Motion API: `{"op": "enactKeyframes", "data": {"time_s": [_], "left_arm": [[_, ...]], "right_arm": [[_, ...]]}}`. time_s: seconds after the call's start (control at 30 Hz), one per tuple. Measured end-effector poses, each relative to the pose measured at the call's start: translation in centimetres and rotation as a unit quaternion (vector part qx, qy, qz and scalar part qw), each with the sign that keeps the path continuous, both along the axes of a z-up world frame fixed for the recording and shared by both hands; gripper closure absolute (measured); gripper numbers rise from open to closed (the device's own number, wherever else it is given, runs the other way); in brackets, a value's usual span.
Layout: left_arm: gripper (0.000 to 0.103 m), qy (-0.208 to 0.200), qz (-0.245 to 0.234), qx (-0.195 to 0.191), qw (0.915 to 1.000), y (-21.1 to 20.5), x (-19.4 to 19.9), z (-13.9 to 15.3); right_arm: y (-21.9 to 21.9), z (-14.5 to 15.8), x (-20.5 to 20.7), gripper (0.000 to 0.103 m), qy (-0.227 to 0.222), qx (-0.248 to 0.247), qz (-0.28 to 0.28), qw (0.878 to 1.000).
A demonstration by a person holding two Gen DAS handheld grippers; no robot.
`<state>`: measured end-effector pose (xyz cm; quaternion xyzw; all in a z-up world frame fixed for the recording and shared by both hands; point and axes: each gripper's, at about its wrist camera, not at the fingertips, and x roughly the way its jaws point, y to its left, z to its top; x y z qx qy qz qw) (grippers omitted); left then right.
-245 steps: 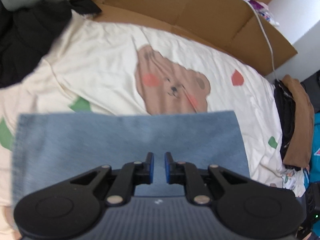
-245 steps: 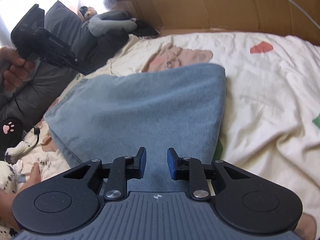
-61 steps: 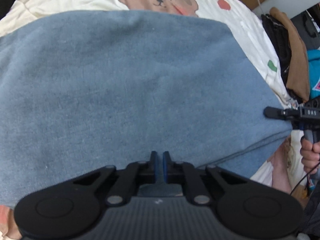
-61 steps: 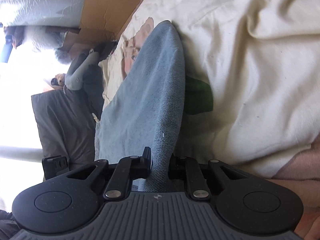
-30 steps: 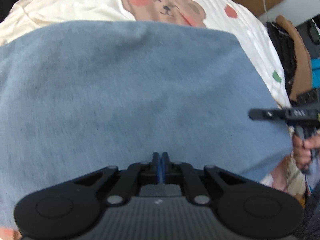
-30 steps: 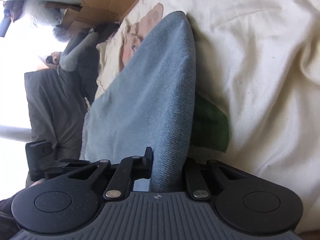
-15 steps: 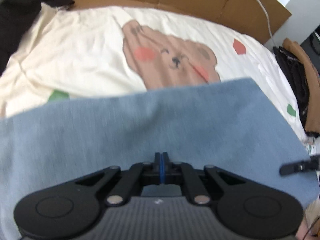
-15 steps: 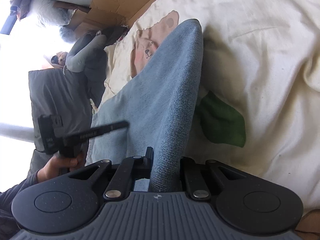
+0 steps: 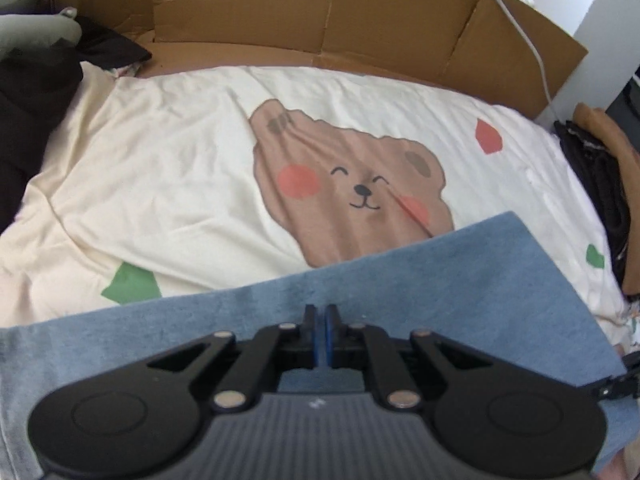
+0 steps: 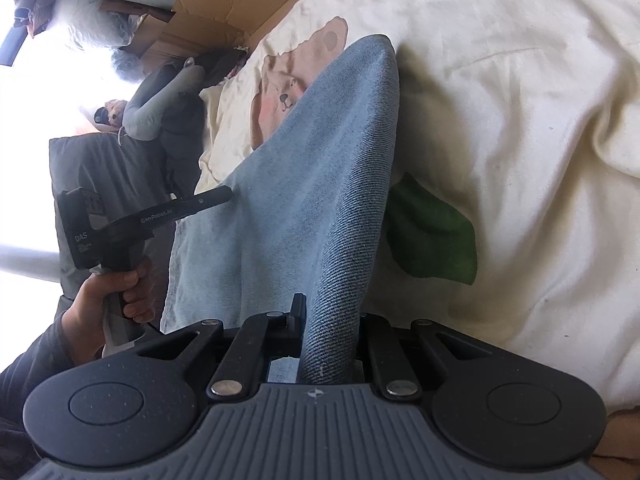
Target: Fold clothes
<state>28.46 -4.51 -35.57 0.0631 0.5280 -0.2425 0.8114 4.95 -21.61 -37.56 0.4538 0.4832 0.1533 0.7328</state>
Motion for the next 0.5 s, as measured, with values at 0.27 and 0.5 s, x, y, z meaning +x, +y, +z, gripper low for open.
{"op": "enactKeyframes", "data": {"time_s": [0.27,0.5], "left_arm": [[0.099,0.001,0.001,0.002,1.0,0.4,0.7,-2.0],[0.098,0.026,0.007,-0.011,0.9996,1.7,-1.1,-0.1]], "right_arm": [[0.1,0.3,0.0,0.095,-0.002,-0.004,-0.005,1.0],[0.2,0.2,0.2,0.094,0.007,-0.009,-0.033,0.999]]}}
